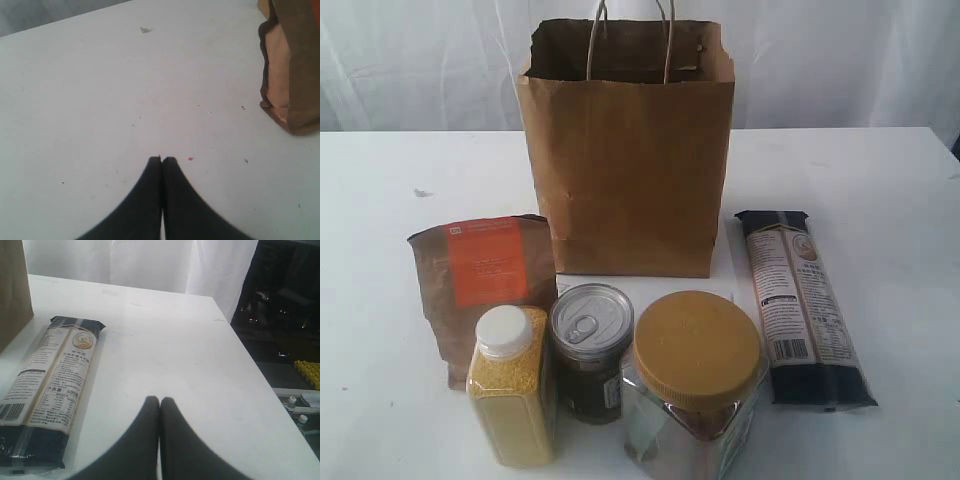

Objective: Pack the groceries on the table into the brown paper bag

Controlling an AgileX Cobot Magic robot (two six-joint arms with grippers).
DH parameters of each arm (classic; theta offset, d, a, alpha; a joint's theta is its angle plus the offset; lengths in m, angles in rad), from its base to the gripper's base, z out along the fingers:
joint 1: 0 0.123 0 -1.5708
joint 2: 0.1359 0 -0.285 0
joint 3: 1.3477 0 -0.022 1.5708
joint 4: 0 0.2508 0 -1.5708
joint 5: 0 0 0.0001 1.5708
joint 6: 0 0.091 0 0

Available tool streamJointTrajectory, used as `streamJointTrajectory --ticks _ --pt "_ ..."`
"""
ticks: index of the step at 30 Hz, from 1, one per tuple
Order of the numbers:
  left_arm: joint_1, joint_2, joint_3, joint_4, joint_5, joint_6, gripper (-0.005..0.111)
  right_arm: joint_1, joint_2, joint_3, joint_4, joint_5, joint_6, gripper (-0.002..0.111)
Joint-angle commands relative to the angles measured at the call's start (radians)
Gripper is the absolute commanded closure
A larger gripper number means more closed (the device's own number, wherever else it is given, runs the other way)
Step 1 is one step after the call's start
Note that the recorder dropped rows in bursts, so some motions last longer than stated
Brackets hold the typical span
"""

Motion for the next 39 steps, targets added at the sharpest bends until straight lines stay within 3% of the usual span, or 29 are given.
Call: streamJointTrajectory --ticks 1,3,6,10,14,17,21,27,33,36,39 --pt "-0.008 -0.004 0.005 0.006 -0.007 0.007 0.107 -0.006 -0.004 0.003 -0.003 -0.014 -0.002 0.108" --pt "-0.008 -0.004 0.005 0.005 -0.056 -0.042 0.107 -0.006 -0.004 0.003 -0.003 -0.014 -0.002 0.108" --pt "-0.008 -0.004 0.005 0.005 -0.235 -0.208 0.107 -0.006 -0.004 0.003 -0.003 -0.014 -0.002 0.108" --pt "-0.008 -0.004 0.005 0.005 -0.474 -0.306 0.107 -0.006 -0.004 0.003 -0.003 -0.014 -0.002 0.108" --pt "-0.008 -0.004 0.005 0.005 -0.8 -0.279 0.107 -0.006 -0.004 0.003 -0.003 -0.014 -0.002 0.108" --pt "-0.008 -0.004 0.004 -0.011 -0.917 -0.224 0.107 -0.006 -0.004 0.003 -0.003 -0.014 -0.002 0.108" --pt "-0.008 -0.004 -0.102 -0.069 -0.925 -0.2 0.107 -0.006 -0.004 0.003 -0.003 -0.014 -0.002 0.108" --pt "-0.008 0.103 -0.372 -0.061 -0.906 -0.177 0.107 -0.006 -0.004 0.003 -0.003 -0.014 -0.002 0.108" --pt "-0.008 0.403 -0.554 -0.038 -0.439 0.155 0.107 -0.006 -0.004 0.003 -0.003 -0.014 -0.002 0.108" --pt "-0.008 0.626 -0.545 -0.038 -0.317 0.229 0.107 -0.006 -0.004 0.003 -0.003 -0.014 -0.002 0.108" --pt "-0.008 0.876 -0.526 -0.038 -0.28 0.227 0.107 -0.006 -0.004 0.003 -0.003 -0.014 -0.002 0.108"
